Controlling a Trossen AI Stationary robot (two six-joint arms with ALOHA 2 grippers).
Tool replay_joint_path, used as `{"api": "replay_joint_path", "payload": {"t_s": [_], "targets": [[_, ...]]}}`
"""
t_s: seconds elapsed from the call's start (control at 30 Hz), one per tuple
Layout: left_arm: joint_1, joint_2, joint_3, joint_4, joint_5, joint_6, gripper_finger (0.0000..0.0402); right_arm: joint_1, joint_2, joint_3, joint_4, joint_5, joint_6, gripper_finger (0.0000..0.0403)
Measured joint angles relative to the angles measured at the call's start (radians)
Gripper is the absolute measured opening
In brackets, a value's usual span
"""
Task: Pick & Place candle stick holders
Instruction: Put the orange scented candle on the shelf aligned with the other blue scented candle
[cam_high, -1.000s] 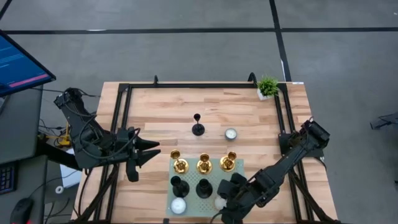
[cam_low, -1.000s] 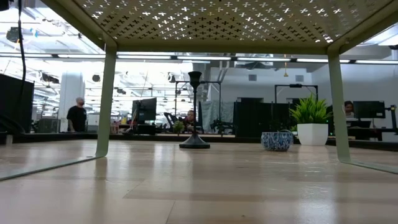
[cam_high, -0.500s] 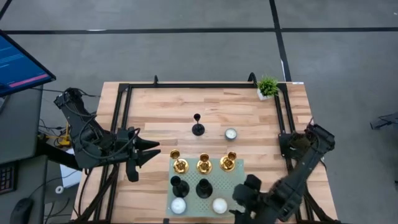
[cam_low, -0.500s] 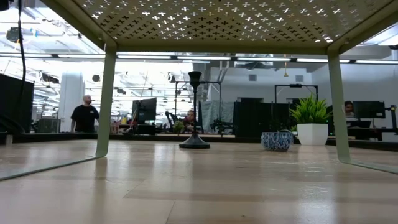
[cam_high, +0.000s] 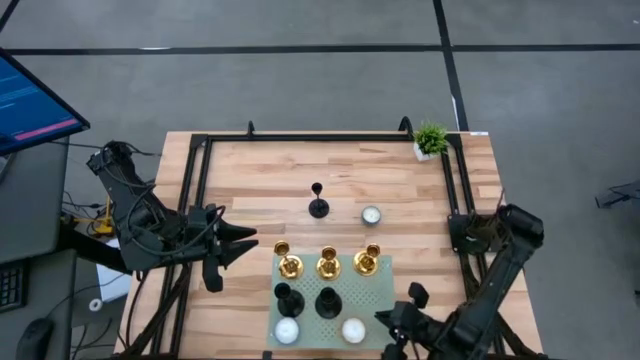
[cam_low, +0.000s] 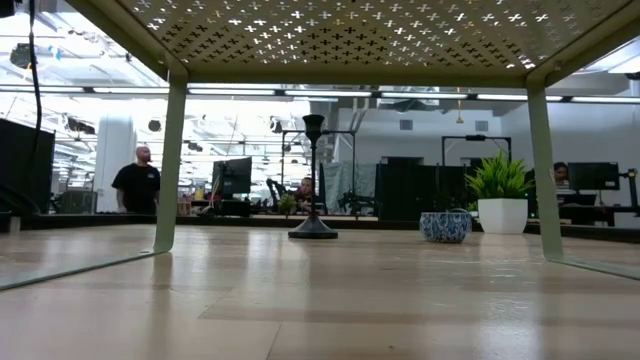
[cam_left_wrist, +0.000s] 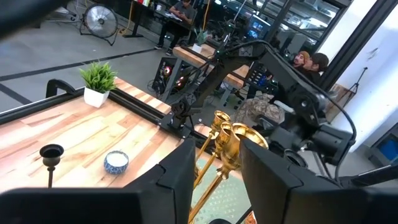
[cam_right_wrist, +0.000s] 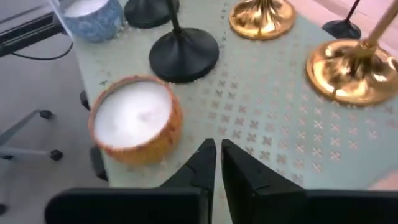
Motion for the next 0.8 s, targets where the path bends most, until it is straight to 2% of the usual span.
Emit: {"api": "replay_joint_path", "payload": {"t_s": [0.2,0.8], "targets": [[0.000,0.000,0.000,0.000,0.000,0.000,0.0114,-0.029,0.000,-0.015,0.050,-0.003,-0.054,0.0003],[0.000,0.000,0.000,0.017,0.000,0.000,0.0110,-0.081,0.000,-0.015,0.203,-0.085,-0.220,0.0001]]}}
